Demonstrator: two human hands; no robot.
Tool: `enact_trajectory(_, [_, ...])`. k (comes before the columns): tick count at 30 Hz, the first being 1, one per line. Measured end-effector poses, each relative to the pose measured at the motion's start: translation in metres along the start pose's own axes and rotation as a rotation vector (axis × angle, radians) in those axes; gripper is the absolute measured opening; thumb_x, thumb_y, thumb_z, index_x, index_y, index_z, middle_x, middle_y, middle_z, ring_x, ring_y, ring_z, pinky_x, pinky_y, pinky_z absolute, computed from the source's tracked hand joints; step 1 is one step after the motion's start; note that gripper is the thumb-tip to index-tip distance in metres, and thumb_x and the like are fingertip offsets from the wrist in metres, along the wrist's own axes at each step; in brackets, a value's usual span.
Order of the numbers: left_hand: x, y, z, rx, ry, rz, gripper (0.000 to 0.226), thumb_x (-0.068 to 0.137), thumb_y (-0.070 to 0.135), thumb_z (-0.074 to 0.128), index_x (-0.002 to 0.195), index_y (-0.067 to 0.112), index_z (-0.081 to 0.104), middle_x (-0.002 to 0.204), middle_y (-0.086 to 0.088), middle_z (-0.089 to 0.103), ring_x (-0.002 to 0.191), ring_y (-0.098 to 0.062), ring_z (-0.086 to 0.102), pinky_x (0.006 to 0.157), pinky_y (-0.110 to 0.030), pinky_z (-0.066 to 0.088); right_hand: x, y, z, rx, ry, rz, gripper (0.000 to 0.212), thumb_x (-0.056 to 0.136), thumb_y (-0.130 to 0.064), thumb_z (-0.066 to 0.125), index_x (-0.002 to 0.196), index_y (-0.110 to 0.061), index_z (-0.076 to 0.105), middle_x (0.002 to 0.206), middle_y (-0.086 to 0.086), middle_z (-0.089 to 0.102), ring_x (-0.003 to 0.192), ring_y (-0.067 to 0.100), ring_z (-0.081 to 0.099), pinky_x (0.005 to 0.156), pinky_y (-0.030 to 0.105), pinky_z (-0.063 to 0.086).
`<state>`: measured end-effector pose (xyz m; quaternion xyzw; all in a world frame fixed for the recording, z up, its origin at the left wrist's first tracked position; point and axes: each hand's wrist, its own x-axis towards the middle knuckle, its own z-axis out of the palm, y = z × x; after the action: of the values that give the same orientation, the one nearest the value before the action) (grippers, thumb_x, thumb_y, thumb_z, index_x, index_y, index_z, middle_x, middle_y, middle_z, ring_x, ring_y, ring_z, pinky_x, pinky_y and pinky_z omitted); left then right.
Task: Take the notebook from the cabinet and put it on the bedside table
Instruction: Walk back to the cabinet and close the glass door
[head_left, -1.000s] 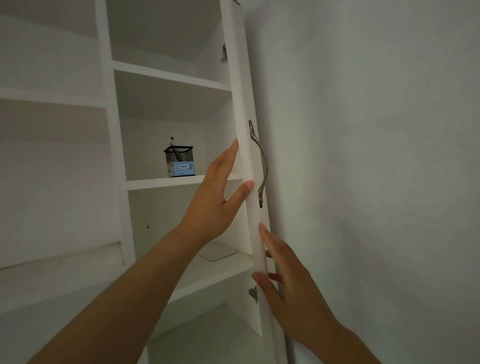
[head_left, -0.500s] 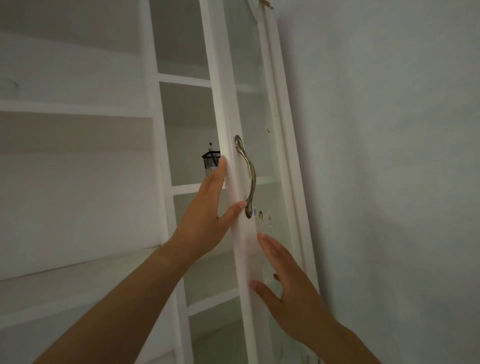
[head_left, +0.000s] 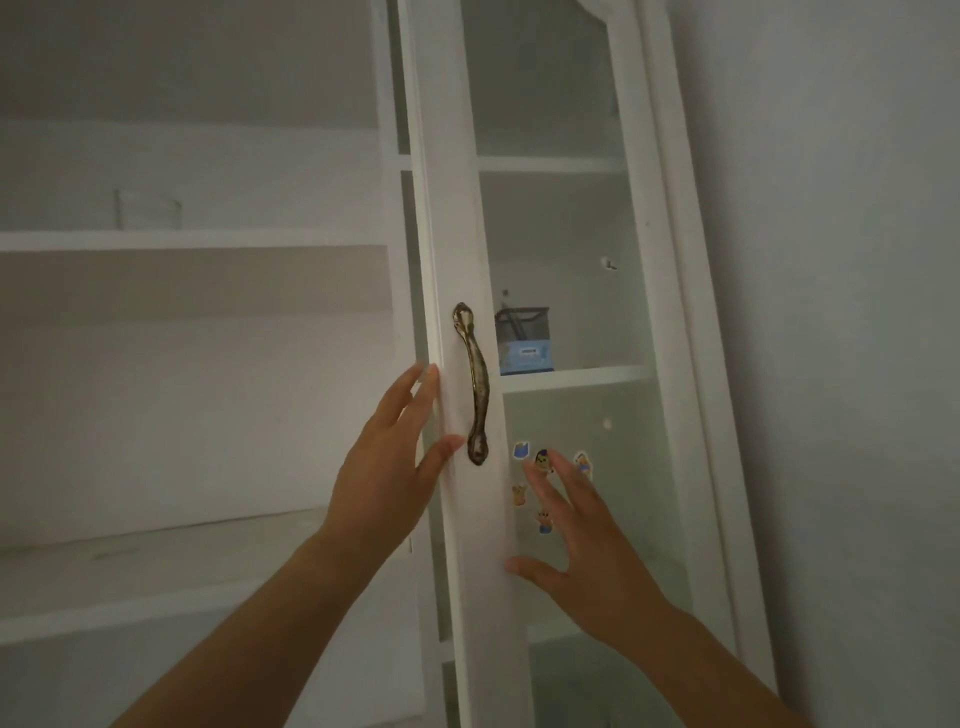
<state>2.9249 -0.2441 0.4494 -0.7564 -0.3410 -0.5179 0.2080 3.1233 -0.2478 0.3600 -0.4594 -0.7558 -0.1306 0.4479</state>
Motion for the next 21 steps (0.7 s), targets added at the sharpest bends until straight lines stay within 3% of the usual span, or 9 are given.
enact_trajectory(4, [-0.001,-0.01,0.009,0.078,0.01,-0.057,0.066,0.086,0.043,0.046,0.143,0.027,0.017,0.151,0.004,0.025,0.134,-0.013,0.029,0.098,-0.026,0.029,0.018,0.017,0.009,-0.062,0.001,-0.061,0.092,0.075,-0.06,0.057,0.124,-0.059,-0.021,0.143,-0.028,-0.023,0.125,-0.009,-0.031,0.11,0.028,0.005])
enact_trajectory(9, [-0.001,-0.019,0.016,0.168,-0.005,-0.115,0.068,0.083,0.052,0.035,0.144,0.03,0.011,0.152,0.005,0.02,0.136,-0.014,0.025,0.101,-0.031,0.031,0.035,0.034,0.019,-0.172,0.005,-0.11,0.098,0.071,-0.066,0.055,0.13,-0.052,-0.022,0.145,-0.018,-0.027,0.138,0.015,-0.019,0.113,0.043,0.0])
enact_trajectory(15, [-0.036,-0.017,0.042,0.193,-0.096,-0.225,0.088,0.074,0.067,0.028,0.144,0.024,-0.002,0.155,0.007,0.007,0.139,-0.01,0.013,0.102,-0.023,0.017,0.044,0.048,0.036,-0.12,-0.003,-0.15,0.096,0.073,-0.067,0.05,0.132,-0.05,-0.023,0.144,-0.017,-0.034,0.135,0.015,-0.028,0.109,0.045,-0.007])
enact_trajectory(19, [-0.054,-0.008,0.053,0.228,-0.083,-0.233,0.084,0.074,0.065,0.036,0.136,0.035,-0.012,0.152,0.013,0.0,0.137,-0.006,0.009,0.101,-0.025,0.018,0.048,0.064,0.034,-0.088,-0.056,-0.206,0.102,0.074,-0.057,0.06,0.127,-0.052,-0.027,0.144,-0.02,-0.034,0.13,0.005,-0.035,0.112,0.043,-0.002])
enact_trajectory(21, [-0.06,-0.001,0.057,0.287,-0.08,-0.191,0.084,0.077,0.059,0.044,0.139,0.034,-0.008,0.15,0.013,0.0,0.134,-0.005,0.009,0.101,-0.028,0.019,0.046,0.075,0.03,-0.126,-0.058,-0.201,0.107,0.072,-0.053,0.065,0.131,-0.051,-0.024,0.144,-0.022,-0.034,0.129,0.001,-0.034,0.111,0.044,0.0])
